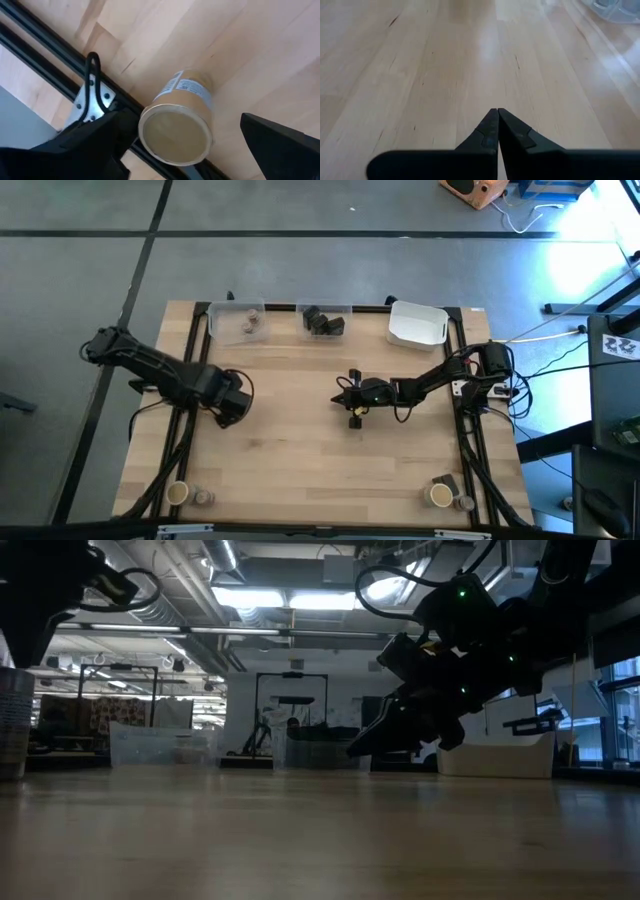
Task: Sort spices by type
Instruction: Put the top left golden seasoning bottle into the right white bin
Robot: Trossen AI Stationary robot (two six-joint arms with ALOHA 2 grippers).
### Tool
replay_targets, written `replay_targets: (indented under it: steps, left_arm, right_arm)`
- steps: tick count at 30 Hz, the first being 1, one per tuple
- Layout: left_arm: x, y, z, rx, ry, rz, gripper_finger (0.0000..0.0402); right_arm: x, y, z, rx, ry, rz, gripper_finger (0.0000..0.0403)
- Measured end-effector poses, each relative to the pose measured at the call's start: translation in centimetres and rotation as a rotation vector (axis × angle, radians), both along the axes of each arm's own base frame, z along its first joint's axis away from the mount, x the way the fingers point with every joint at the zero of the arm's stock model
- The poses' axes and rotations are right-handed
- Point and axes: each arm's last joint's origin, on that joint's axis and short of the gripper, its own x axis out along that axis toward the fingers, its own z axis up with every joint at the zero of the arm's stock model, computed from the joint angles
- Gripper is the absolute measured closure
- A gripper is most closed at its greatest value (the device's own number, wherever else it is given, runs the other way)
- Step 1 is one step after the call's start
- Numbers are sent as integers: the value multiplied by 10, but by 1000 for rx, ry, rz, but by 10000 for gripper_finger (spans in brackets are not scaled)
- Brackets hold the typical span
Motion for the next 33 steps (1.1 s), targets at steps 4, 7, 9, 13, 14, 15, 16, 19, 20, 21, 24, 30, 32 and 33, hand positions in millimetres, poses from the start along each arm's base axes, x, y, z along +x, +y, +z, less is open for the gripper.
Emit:
replay_targets:
  steps: [4, 7, 9, 13, 14, 15, 16, 19, 20, 21, 24, 30, 32, 33]
  left_arm:
    - [-2, -3, -5, 10, 4, 10, 5]
    - [-2, -6, -9, 10, -21, 35, 8]
    - [-3, -8, -10, 8, -22, 12, 8]
    - [-4, -8, -10, 18, -6, 19, 9]
    - [-6, -7, -9, 27, 12, 26, 9]
    - [-8, -6, -9, 37, 30, 35, 9]
    - [-10, -6, -8, 46, 42, 48, 9]
    - [-11, -5, -8, 55, 56, 70, 9]
    - [-11, -5, -8, 50, 55, 74, 9]
    - [-11, -6, -8, 48, 51, 75, 9]
    - [-12, -5, -11, 52, 75, 85, 9]
    - [-17, -8, -40, -61, 121, 124, 9]
    - [-16, -9, -47, -89, 101, 117, 9]
    - [-15, -10, -46, -94, 103, 117, 10]
  right_arm:
    - [0, 0, 0, 0, -5, -1, 391]
    - [0, 0, 0, 0, -5, -1, 391]
    - [0, 0, 0, 0, -5, -1, 391]
    - [0, 0, 0, 0, -6, -1, 391]
    - [0, 0, 0, 0, -6, -1, 391]
    - [0, 0, 0, 1, -6, -1, 391]
    - [0, 0, 1, 1, -6, -1, 391]
    - [0, 0, 1, 1, -7, -1, 391]
    - [0, 0, 1, 1, -7, -1, 391]
    - [0, 0, 1, 1, -7, -1, 391]
    - [0, 0, 1, 2, -7, -1, 391]
    - [0, 0, 1, 3, -7, -2, 391]
    - [0, 0, 1, 3, -7, -2, 391]
    - [0, 0, 1, 3, -7, -2, 391]
